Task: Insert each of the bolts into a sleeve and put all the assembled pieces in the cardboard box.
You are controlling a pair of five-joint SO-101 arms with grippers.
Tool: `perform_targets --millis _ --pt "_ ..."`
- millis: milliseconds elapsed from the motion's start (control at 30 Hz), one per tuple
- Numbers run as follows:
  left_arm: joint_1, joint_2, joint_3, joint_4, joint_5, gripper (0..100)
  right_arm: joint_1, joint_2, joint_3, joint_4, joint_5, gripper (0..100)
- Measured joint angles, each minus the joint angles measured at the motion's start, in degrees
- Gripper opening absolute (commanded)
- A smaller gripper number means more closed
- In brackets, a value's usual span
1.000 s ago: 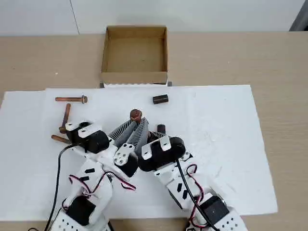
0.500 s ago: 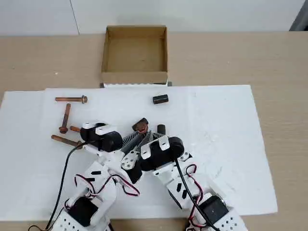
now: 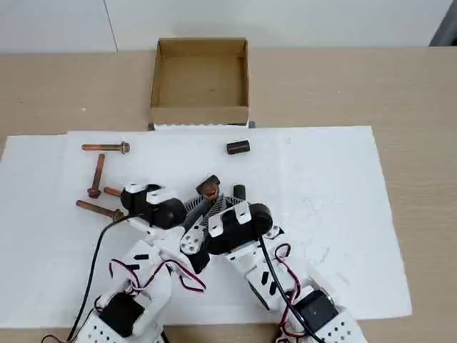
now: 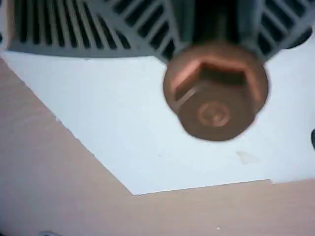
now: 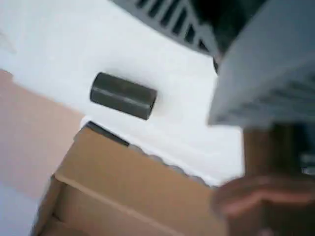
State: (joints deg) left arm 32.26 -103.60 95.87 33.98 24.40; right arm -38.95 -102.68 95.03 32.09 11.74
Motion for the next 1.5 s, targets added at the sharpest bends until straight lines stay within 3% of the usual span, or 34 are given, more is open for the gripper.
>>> perform_targets --millis 500,833,1367,1500 --pt "0.0 0.0 0.3 0.1 -8.4 14 0.3 0.0 0.3 0.0 0.0 0.4" --pt "-5.1 0.1 0.5 0.4 -16.8 16 0.3 -0.1 0.5 -1.1 0.1 0.4" --pt "-5.9 0.6 -8.1 0.5 -14.2 15 0.2 -0.1 0.6 -1.8 0.2 0.4" --pt "-6.8 0.6 -8.4 0.5 -14.2 3 0.2 -0.1 0.6 -1.8 0.2 0.4"
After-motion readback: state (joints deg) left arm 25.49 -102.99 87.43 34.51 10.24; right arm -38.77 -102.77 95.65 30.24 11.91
